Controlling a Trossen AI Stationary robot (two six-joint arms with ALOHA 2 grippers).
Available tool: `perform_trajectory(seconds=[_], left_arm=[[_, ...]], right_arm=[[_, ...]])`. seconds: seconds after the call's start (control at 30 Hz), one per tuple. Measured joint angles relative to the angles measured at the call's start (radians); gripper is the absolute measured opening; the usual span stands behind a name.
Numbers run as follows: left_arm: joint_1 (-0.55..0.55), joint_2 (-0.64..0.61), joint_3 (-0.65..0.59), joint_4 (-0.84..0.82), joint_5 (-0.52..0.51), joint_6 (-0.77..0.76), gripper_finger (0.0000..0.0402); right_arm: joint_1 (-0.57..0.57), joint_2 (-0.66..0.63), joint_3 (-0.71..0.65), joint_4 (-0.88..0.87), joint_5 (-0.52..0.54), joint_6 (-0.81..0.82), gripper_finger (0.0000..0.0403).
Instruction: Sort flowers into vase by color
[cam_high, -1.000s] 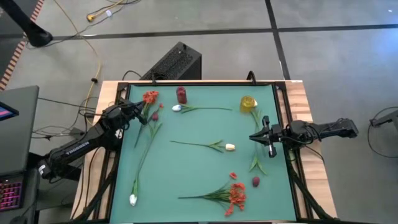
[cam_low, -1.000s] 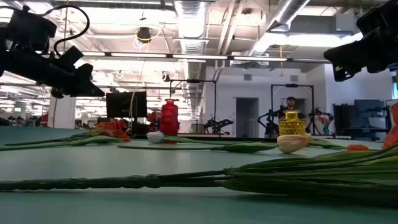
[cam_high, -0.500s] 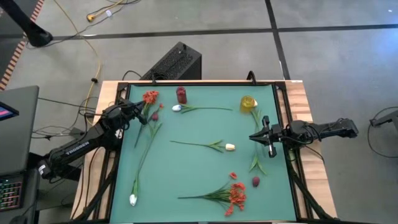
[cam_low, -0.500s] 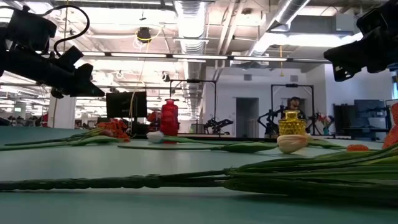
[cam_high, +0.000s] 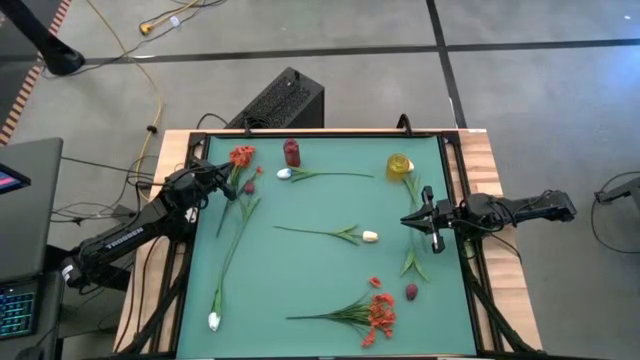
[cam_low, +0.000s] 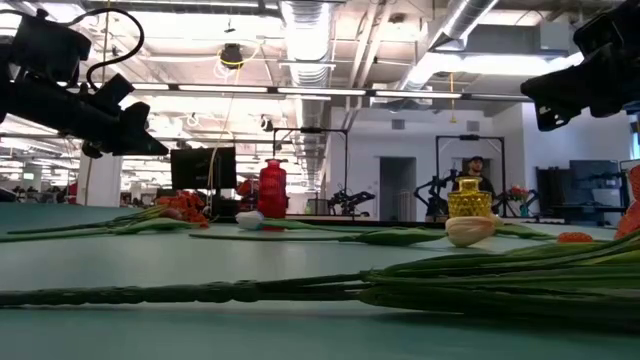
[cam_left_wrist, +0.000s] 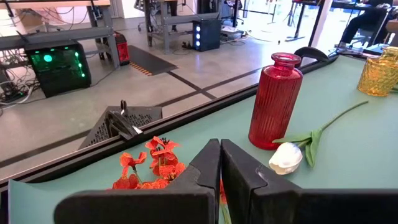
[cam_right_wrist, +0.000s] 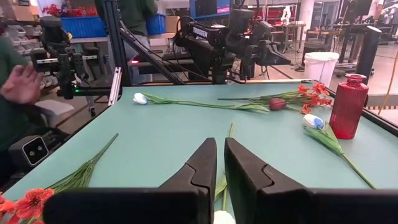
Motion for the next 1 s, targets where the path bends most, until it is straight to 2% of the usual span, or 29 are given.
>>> perform_trajectory(seconds=[0.63, 0.8, 0.9, 1.0], left_arm=[[0.0, 0.0, 0.0, 0.001, -0.016, 0.007, 0.0], [0.0, 0.0, 0.0, 0.005, -0.042, 0.02, 0.0], [0.0, 0.001, -0.002, 0.019, 0.001, -0.142, 0.0], [0.0, 0.003, -0.01, 0.166, 0.014, -0.299, 0.0]], right_arm=[[-0.002, 0.0, 0.0, 0.0, 0.001, 0.0, 0.0061], [-0.002, 0.0, -0.001, 0.085, 0.013, -0.083, 0.0061], [-0.002, 0.0, -0.001, 0.207, 0.015, -0.072, 0.0061], [-0.003, 0.001, -0.001, 0.336, 0.07, -0.072, 0.0061]])
